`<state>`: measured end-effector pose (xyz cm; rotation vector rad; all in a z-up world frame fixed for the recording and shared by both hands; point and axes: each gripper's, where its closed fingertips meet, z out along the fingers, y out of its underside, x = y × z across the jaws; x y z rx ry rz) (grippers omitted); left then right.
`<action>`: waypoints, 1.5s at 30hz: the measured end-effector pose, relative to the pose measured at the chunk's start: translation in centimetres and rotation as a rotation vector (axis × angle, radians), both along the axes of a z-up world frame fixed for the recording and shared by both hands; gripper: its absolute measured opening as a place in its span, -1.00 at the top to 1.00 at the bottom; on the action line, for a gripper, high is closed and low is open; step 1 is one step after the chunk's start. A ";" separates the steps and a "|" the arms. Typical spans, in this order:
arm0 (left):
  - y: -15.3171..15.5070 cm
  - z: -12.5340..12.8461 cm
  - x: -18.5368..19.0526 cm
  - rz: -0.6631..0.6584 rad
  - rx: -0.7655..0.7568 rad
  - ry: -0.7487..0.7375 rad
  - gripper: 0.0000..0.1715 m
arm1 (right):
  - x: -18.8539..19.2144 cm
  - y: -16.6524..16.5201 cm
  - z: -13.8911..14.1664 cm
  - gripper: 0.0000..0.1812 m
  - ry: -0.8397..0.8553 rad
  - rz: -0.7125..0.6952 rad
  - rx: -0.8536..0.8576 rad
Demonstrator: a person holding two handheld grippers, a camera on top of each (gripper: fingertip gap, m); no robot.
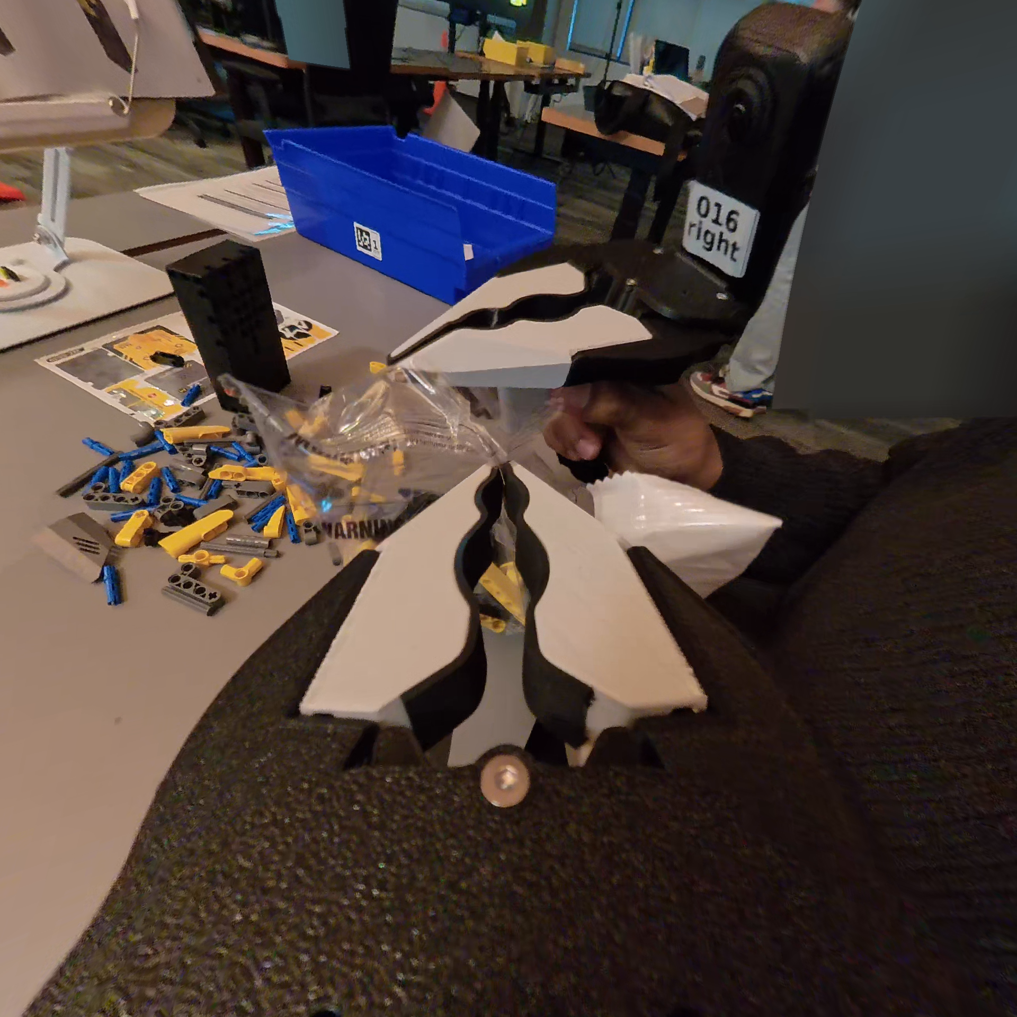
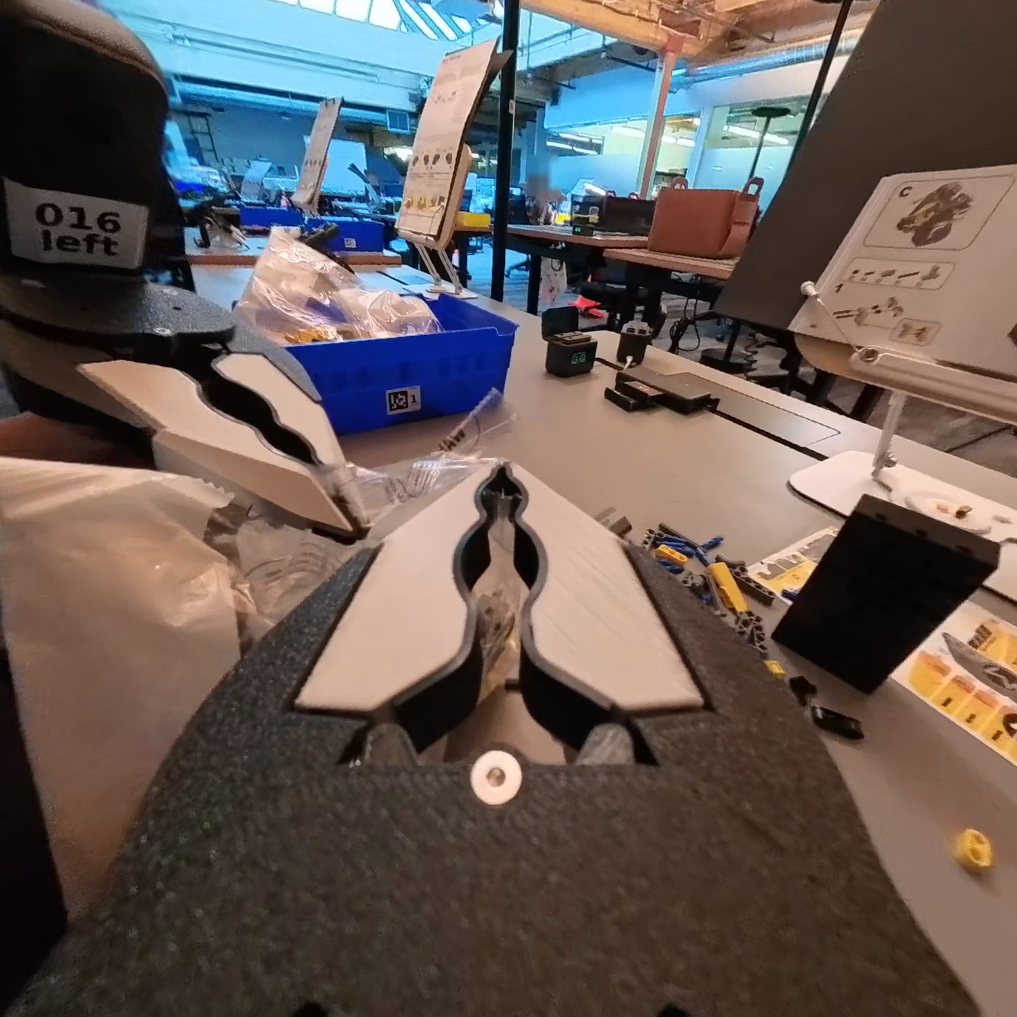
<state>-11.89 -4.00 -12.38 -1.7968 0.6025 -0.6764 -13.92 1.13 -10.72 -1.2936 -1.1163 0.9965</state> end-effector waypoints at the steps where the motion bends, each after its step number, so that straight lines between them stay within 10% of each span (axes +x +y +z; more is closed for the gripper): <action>1: -0.1 0.2 0.0 0.001 0.016 0.010 1.00 | -0.2 -0.1 0.0 1.00 0.011 0.010 -0.015; 12: -0.3 -0.3 -1.2 -0.038 -0.048 -0.082 1.00 | -0.5 -1.0 -1.9 0.99 0.033 0.145 -0.198; 15: 0.0 -0.7 -1.8 -0.026 -0.100 -0.135 1.00 | 0.3 -2.9 -2.1 0.45 -0.015 0.251 -0.169; 18: 0.0 -0.9 -2.0 -0.028 -0.108 -0.113 1.00 | 1.2 -3.6 -1.7 0.31 -0.082 0.255 -0.022; 26: -0.2 -1.6 -1.3 -0.053 -0.089 0.116 1.00 | 0.2 -4.4 -0.9 0.51 -0.311 0.216 0.731; 32: -0.8 -1.8 -1.0 -0.102 -0.042 0.269 1.00 | 0.2 -4.2 -1.5 0.73 -0.503 0.283 0.987; 38: -0.5 -1.6 -0.7 -0.105 -0.025 0.285 1.00 | 0.0 -4.3 -2.2 0.98 -0.582 0.319 1.029; 45: 0.0 -0.3 -1.3 -0.032 -0.011 0.209 1.00 | -0.5 -3.5 -1.1 1.00 -0.454 0.275 0.627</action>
